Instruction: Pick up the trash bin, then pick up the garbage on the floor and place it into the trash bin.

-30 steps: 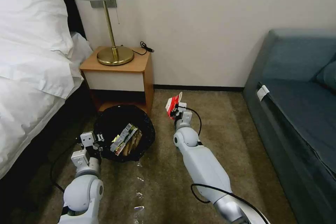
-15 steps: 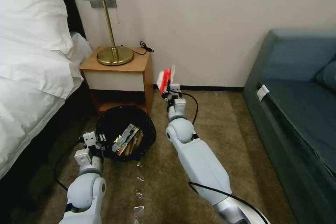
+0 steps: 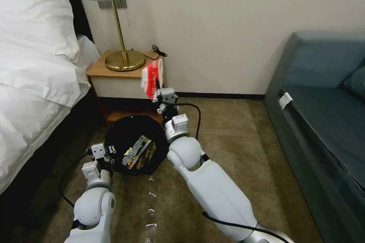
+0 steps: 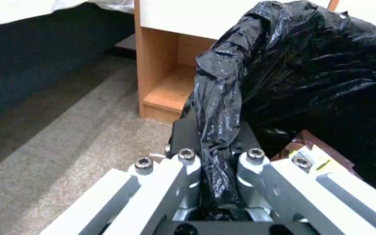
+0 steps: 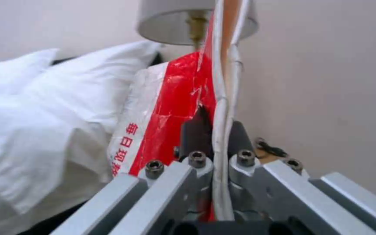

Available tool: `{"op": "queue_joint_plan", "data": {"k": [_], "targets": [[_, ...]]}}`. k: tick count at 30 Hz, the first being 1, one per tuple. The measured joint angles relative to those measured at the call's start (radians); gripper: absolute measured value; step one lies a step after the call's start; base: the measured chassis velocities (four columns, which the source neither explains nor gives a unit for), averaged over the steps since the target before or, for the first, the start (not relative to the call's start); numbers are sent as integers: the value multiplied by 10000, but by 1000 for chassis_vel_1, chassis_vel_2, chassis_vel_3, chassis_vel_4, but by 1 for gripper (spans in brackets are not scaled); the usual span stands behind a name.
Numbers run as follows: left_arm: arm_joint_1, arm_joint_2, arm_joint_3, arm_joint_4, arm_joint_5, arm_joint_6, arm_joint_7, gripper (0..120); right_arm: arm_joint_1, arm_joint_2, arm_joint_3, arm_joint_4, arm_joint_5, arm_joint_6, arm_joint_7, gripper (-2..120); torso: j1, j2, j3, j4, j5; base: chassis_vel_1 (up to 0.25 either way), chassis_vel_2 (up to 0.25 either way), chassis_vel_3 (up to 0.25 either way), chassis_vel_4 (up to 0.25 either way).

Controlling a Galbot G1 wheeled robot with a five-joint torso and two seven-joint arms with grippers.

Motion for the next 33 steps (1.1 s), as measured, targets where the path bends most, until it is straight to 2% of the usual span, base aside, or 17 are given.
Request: {"op": "queue_joint_plan", "data": {"k": [12,17,25,33], "targets": [[-44,-47,72,35,3,-1,14,4,-91,-11,-597,20,-174,199,-180,0,0,0,0,0,0,0,0,0,0],[-107,-108,111,71,53,-5,18,4,-585,-10,-1152,-166,-471,388,-248,0,0,1,0,0,0,0,0,0,0],[-82,-171,141,-85,51,-14,11,4,-1508,116,-1148,-922,-1151,944,-382,0,0,1,0,0,1,0,0,0,0],[27,-191,175,-194,45,-14,10,4,-1754,199,-953,-1283,-1386,1233,-397,0,0,2,-1,0,0,0,0,0,0]]}}
